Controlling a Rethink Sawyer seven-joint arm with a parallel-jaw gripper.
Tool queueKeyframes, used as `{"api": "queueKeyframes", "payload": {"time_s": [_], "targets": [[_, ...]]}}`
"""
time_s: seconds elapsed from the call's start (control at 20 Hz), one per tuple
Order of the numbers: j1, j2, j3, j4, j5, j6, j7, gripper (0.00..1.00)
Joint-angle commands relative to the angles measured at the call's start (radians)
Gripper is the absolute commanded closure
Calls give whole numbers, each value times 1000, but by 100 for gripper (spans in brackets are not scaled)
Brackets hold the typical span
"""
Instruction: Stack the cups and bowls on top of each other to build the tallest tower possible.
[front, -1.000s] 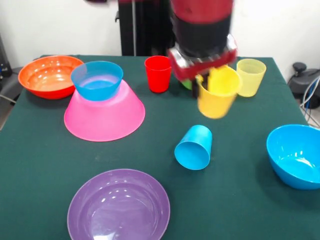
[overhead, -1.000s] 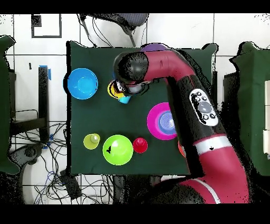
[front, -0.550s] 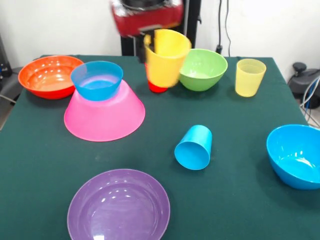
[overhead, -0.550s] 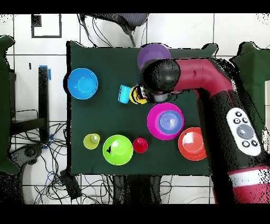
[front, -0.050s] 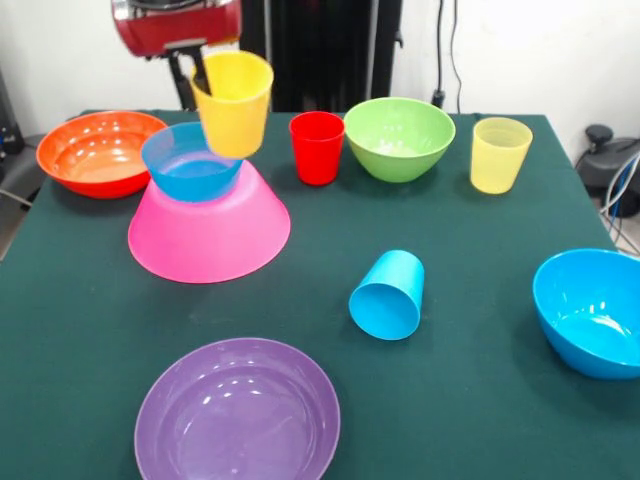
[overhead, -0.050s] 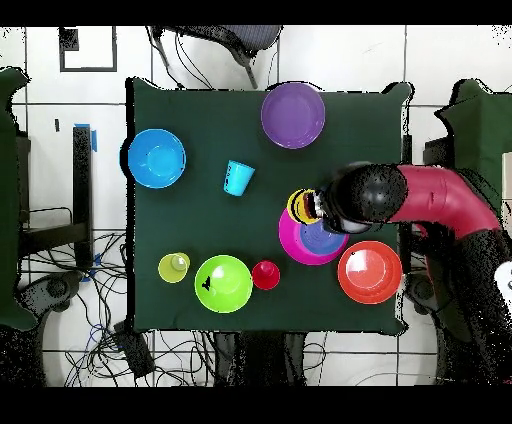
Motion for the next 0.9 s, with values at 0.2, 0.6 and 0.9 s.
{"api": "queueKeyframes", "payload": {"time_s": [0.2,0.6,0.9], "targets": [[-6,43,103,151,0,-173,-124,100],[-19,30,134,161,27,-223,-93,100],[-10,33,150,134,41,-211,-60,100]]}}
